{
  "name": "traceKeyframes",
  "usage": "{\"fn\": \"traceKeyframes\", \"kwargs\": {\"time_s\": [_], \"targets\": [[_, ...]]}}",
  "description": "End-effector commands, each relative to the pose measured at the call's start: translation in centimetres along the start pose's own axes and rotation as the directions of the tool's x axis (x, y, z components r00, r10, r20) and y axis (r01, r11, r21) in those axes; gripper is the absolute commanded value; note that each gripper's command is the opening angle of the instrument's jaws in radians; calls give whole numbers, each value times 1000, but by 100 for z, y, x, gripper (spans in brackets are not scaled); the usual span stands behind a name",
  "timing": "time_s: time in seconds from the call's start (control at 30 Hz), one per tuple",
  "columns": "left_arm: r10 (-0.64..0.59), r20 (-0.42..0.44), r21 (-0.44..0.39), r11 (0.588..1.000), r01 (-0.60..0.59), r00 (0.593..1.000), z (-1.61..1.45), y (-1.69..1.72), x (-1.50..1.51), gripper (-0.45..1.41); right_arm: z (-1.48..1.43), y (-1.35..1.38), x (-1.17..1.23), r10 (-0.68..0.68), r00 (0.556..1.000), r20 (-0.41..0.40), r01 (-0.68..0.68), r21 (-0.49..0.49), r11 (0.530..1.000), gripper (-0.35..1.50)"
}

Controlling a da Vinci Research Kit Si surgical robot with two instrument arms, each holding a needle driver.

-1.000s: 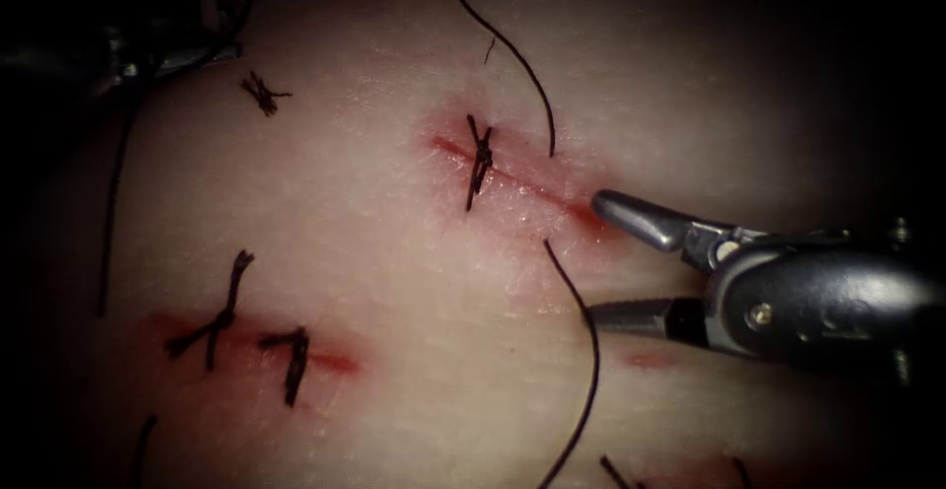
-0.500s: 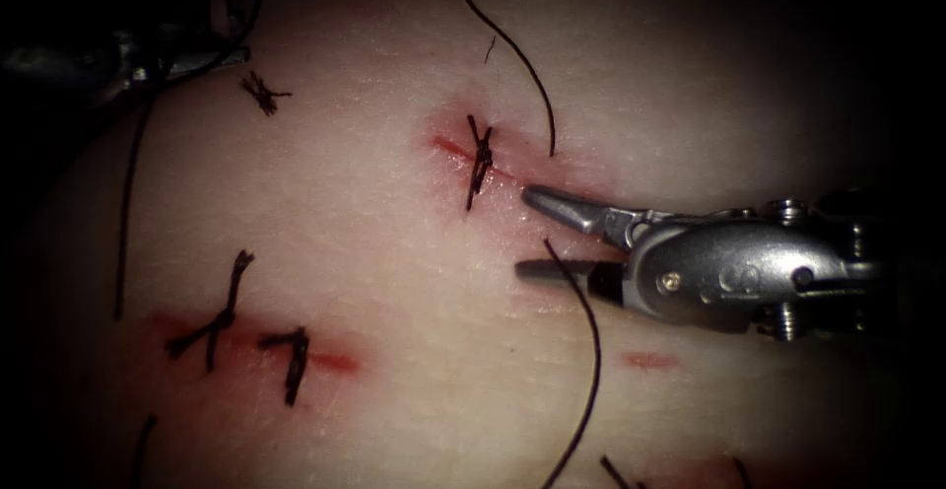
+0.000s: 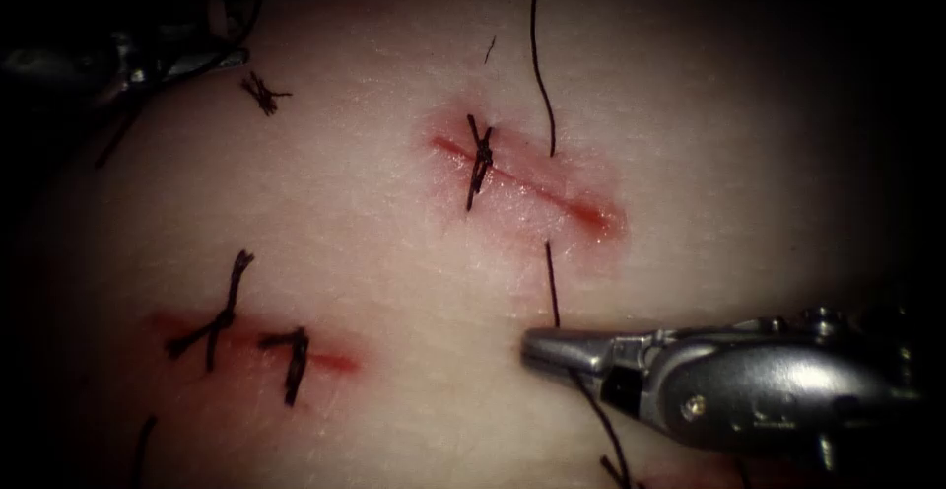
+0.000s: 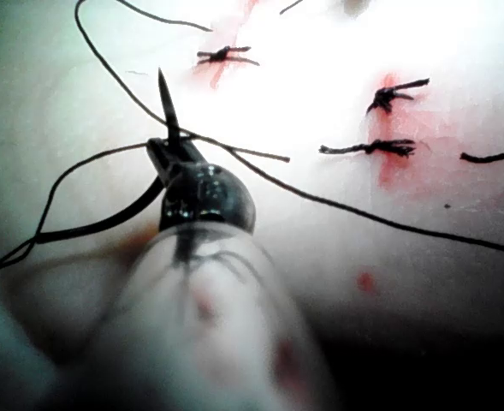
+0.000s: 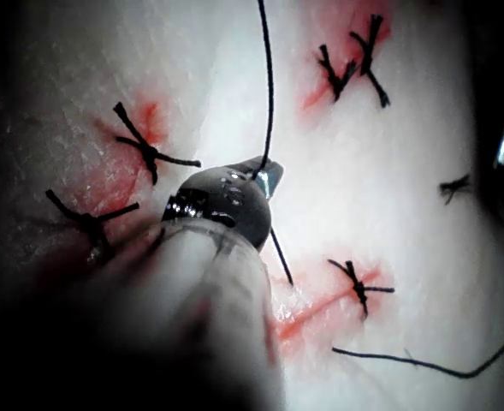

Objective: Wound Closure

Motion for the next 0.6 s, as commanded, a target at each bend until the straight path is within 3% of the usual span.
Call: {"fn": "traceKeyframes", "kwargs": {"time_s": [0.03, 0.27, 0.43, 0.6], "targets": [[1, -2, 1, 1000, -1, 1000, 9, 1, -2, -45, 9, -7, 26, -2, 1000, -8, 2, 9, 1000, -35], [3, 0, 1, 1000, -3, 1000, 11, 2, -3, -45, 12, -16, 69, -8, 1000, -18, 8, 52, 999, -35], [3, 2, -1, 1000, -3, 1000, 11, 2, -3, -45, 12, -26, 113, -20, 998, -60, 27, 108, 994, -35], [3, 2, -1, 1000, -3, 1000, 11, 2, -3, -45, 11, -35, 137, -33, 995, -96, 47, 142, 989, -35]]}}
